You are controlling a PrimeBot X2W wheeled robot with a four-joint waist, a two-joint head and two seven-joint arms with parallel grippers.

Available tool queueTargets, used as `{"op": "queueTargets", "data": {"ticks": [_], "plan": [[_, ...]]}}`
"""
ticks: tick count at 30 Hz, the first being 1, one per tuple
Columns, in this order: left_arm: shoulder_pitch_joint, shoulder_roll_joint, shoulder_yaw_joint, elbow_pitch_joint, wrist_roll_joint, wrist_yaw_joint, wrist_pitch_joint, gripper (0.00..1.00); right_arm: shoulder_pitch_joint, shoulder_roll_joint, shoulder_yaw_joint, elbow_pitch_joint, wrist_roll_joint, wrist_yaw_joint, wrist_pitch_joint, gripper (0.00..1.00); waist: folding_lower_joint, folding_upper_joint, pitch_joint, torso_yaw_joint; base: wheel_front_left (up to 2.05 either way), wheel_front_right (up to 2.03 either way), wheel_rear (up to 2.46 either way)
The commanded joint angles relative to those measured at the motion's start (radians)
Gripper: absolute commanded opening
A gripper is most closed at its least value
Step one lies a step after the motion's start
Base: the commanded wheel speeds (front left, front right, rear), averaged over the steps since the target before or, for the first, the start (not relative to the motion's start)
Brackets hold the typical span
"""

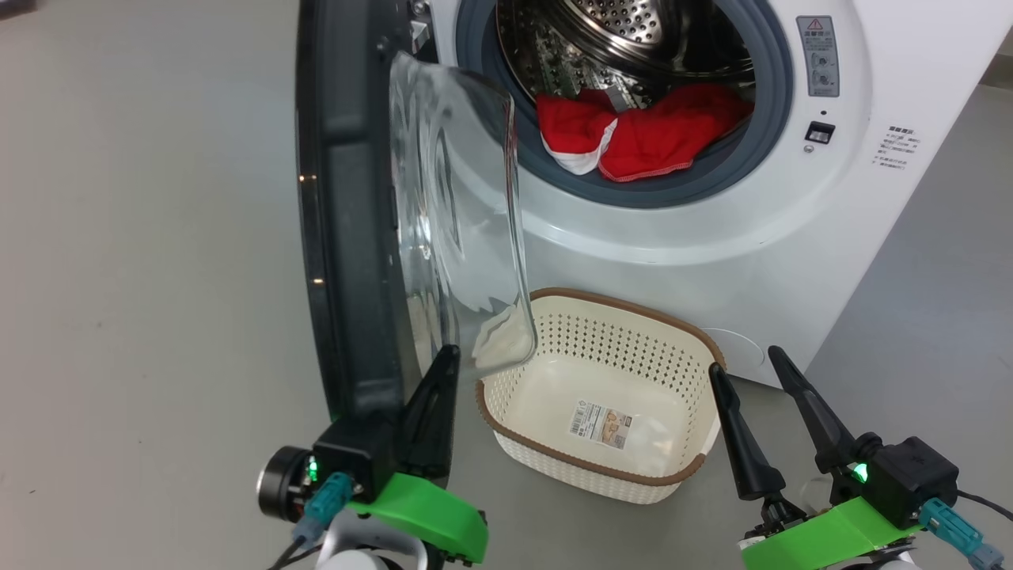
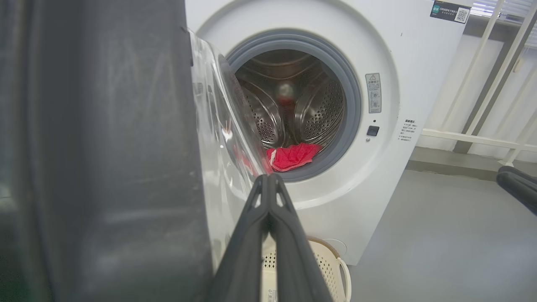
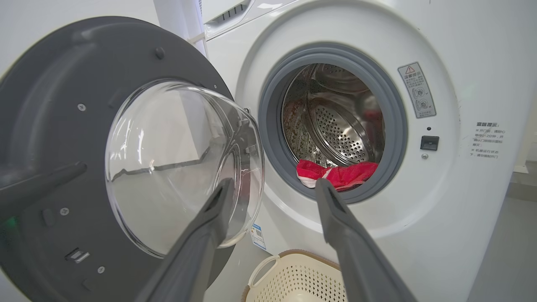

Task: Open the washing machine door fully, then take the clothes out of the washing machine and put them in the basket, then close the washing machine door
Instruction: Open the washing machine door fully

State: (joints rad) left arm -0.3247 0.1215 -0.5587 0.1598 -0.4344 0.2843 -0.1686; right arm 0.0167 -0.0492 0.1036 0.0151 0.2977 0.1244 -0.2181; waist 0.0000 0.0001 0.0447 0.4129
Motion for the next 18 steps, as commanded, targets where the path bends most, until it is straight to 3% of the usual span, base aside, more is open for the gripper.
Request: {"op": "queueTargets", "data": {"ticks": [1, 18], "plan": [[-0.013, 0.035, 0.058, -0.016, -0.009, 0.020, -0.002, 0.00, -0.030, -0.001, 0.021, -0.026, -0.003, 0.006, -0.001, 1.00, 0.0000, -0.0001, 0.003, 0.004, 0.00, 0.00, 0.00], [0.026, 0.138, 0.172, -0.058, -0.012, 0.110, -0.009, 0.00, -0.049, -0.001, 0.023, -0.023, -0.009, 0.006, 0.005, 1.00, 0.0000, -0.0001, 0.024, 0.036, 0.00, 0.00, 0.00]]}}
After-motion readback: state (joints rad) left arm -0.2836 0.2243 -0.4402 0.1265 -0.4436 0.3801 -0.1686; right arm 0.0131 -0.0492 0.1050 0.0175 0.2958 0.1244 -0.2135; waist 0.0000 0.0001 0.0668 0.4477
